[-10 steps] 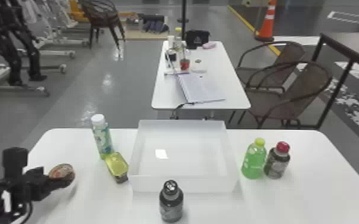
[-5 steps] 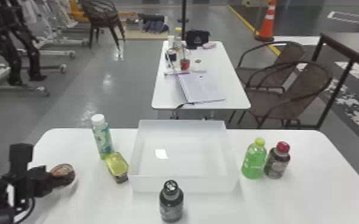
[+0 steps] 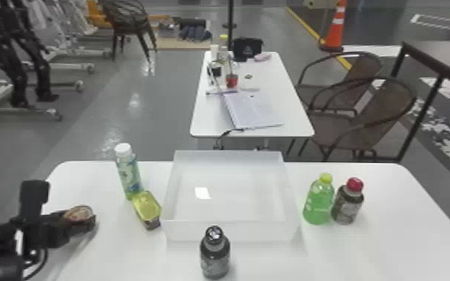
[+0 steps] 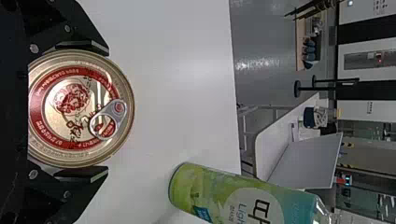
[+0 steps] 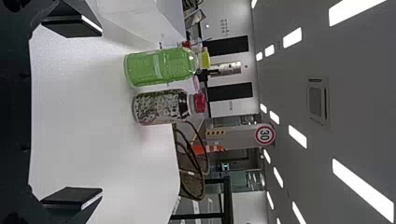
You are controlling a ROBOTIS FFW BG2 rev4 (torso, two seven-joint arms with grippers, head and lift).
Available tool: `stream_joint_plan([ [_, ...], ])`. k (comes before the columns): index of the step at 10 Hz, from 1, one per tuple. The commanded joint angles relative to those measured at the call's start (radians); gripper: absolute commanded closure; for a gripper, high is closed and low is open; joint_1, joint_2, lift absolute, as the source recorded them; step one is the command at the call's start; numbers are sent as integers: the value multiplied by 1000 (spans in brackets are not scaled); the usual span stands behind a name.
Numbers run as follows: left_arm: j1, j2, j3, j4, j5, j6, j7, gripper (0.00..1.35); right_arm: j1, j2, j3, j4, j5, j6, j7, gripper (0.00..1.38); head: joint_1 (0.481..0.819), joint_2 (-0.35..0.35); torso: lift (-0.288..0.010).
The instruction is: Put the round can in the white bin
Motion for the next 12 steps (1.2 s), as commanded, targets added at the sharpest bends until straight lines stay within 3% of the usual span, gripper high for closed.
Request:
stream_joint_plan([
  [1, -1, -3, -1, -1, -6, -15, 1, 826, -1, 4, 0, 0, -4, 0, 1, 93, 549, 0, -100],
  [3, 5, -3, -3, -12, 3, -18, -2, 826, -1, 4, 0, 0, -5, 0, 2, 93, 549, 0, -100],
  [4, 36, -12, -3, -81, 14, 5, -8, 826, -1, 4, 0, 2, -5, 0, 4, 93, 549, 0, -100],
  [6, 147, -63, 8, -331, 72, 99, -8, 826, -1, 4, 0, 2, -5, 0, 4, 93, 549, 0, -100],
  [7, 186, -81, -9, -422, 118, 137, -14, 826, -1, 4, 0, 2, -7, 0, 4, 93, 549, 0, -100],
  [9, 245, -89, -81, -573, 222, 194, -14, 826, -4, 4, 0, 3, -7, 0, 4, 93, 549, 0, -100],
  [12, 240, -94, -179, -678, 359, 264, 26, 826, -7, 4, 5, 6, -8, 0, 4, 93, 549, 0, -100],
])
